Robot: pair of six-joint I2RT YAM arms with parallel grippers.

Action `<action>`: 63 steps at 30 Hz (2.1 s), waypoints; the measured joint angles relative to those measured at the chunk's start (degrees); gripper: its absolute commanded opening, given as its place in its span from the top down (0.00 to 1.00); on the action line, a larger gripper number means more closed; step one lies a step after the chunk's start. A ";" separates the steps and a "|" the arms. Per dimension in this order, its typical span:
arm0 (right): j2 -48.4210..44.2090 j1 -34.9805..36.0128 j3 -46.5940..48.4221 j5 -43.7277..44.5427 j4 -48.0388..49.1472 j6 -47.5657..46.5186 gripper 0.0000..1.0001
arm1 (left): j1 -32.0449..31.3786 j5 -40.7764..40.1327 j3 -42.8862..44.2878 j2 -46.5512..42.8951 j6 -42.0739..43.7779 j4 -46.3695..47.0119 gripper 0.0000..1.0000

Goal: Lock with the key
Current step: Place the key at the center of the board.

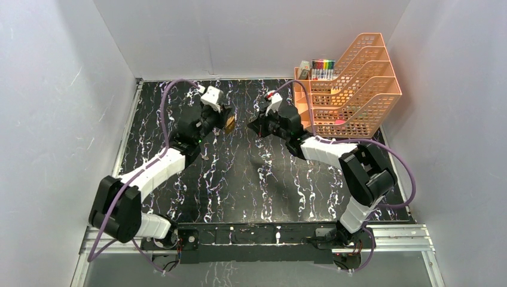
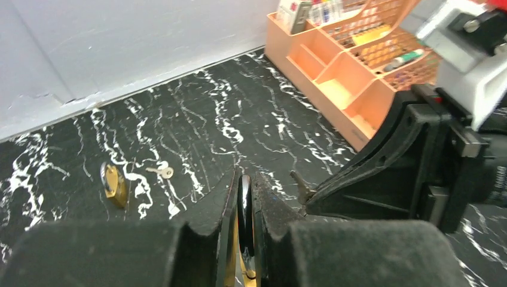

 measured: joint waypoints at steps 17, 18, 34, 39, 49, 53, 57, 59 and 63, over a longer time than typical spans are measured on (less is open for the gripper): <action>17.13 3.39 15.62 17.78 -22.89 7.74 1.00 | -3.74 -20.43 -10.16 15.36 -0.11 28.81 1.00; 17.46 3.64 16.24 18.30 -23.57 8.35 1.00 | -3.93 -20.67 -10.29 16.24 -0.27 29.14 1.00; 21.02 4.27 20.84 19.76 -25.21 16.58 1.00 | -5.27 -24.85 -12.38 23.37 -2.28 34.74 1.00; 21.10 4.86 20.80 19.62 -24.64 16.92 1.00 | -6.08 -26.09 -12.64 24.06 -2.31 35.19 1.00; 21.12 4.94 19.99 17.51 -22.67 18.91 0.76 | -6.83 -28.04 -12.64 24.20 -2.01 35.41 0.74; 20.81 4.94 16.69 16.34 -19.43 20.18 0.51 | -6.85 -28.81 -12.50 24.20 -1.62 37.92 0.56; 18.89 4.96 14.21 15.60 -18.23 19.92 0.21 | -6.85 -29.29 -12.34 24.19 -1.02 38.80 0.42; 17.54 4.96 13.21 15.56 -17.90 19.43 0.14 | -6.85 -29.62 -12.29 24.15 -0.58 39.06 0.37; 14.34 4.86 12.15 15.85 -19.69 16.40 0.02 | -6.85 -30.07 -11.69 23.08 1.49 38.92 0.08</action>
